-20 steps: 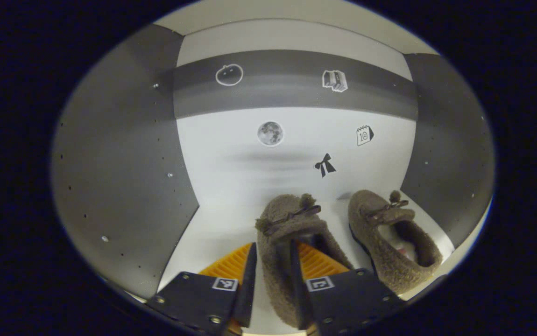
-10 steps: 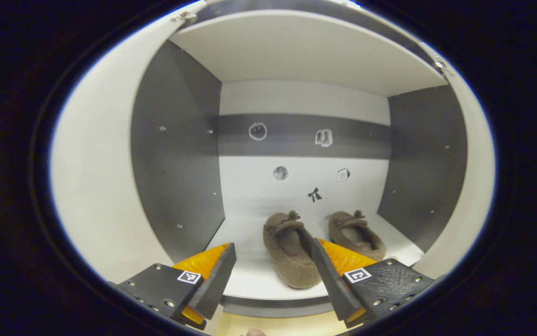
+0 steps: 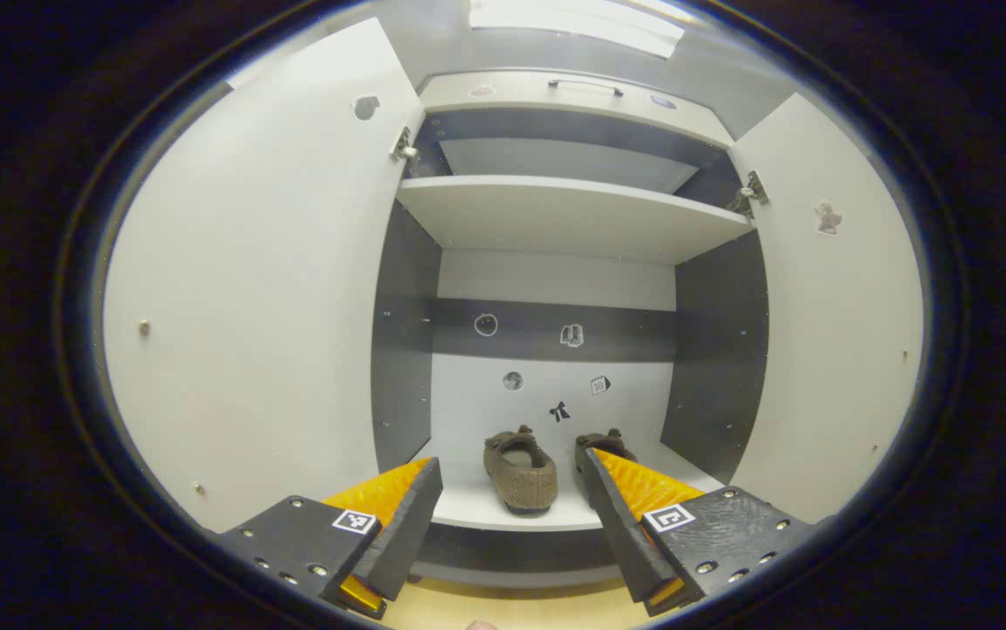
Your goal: Grab one shoe with the right hand and put it into the shoe cabinet, grab the other shoe with the left hand and put it into the shoe cabinet; then close the right door with the right hand and the left door with the left hand.
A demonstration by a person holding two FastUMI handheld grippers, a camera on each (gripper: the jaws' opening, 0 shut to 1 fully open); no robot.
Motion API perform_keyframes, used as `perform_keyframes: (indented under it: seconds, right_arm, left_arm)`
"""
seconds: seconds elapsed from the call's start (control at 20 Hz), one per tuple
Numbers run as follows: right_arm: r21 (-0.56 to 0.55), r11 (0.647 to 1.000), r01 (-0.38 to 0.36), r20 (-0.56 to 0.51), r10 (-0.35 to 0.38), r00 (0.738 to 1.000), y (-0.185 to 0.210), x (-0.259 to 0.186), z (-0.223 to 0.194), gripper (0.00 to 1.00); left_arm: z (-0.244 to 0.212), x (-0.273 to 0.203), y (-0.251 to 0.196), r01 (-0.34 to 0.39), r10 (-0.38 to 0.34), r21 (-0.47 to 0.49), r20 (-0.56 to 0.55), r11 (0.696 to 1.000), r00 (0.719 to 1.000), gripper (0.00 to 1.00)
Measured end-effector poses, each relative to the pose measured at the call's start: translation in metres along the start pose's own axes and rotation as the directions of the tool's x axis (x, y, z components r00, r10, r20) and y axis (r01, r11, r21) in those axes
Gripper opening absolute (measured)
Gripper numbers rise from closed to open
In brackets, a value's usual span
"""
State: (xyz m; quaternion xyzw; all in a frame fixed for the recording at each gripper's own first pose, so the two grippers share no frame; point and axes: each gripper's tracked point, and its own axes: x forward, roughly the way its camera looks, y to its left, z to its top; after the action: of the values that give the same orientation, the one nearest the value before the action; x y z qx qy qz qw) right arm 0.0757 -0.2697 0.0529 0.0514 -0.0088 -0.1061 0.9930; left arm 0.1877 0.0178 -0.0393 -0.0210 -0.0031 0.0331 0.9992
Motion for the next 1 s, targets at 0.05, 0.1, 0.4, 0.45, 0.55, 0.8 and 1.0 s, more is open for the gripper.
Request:
perform_keyframes:
  seconds: [0.05, 0.1, 0.4, 0.45, 0.55, 0.8, 1.0]
  right_arm:
    - [0.003, 1.000, -0.024, 0.000, 0.024, 1.000, 0.006, 0.003, 0.001, 0.98]
    - [0.005, 0.999, -0.047, -0.002, 0.047, 0.999, 0.011, 0.007, 0.003, 0.92]
    - [-0.029, 0.972, -0.235, -0.050, 0.233, 0.971, 0.042, 0.028, 0.003, 0.98]
    - [-0.030, 0.963, -0.269, -0.060, 0.267, 0.962, 0.046, 0.029, 0.004, 0.98]
    - [-0.012, 0.940, -0.340, -0.063, 0.338, 0.939, 0.059, 0.030, 0.007, 0.98]
    - [0.109, 0.896, -0.429, -0.107, 0.440, 0.892, 0.081, 0.014, -0.002, 0.93]
    - [0.138, 0.897, -0.421, -0.121, 0.437, 0.891, 0.082, 0.014, 0.000, 0.97]
  left_arm:
    - [0.000, -0.006, 0.001, -0.010, 0.009, 0.008, 0.012, 1.000, 1.000, 1.00]
    - [-0.001, -0.014, 0.003, -0.034, 0.033, 0.016, 0.019, 0.999, 0.999, 1.00]
    - [-0.011, -0.046, 0.015, -0.190, 0.190, -0.002, -0.046, 0.982, 0.981, 0.94]
    - [-0.010, -0.048, 0.016, -0.204, 0.204, 0.017, -0.049, 0.979, 0.978, 0.94]
    - [-0.004, -0.052, 0.017, -0.229, 0.230, 0.031, -0.046, 0.973, 0.972, 0.94]
    - [-0.012, -0.063, 0.011, -0.244, 0.246, 0.032, -0.082, 0.969, 0.966, 0.94]
    - [-0.026, -0.062, 0.006, -0.214, 0.217, 0.037, -0.124, 0.976, 0.968, 0.94]
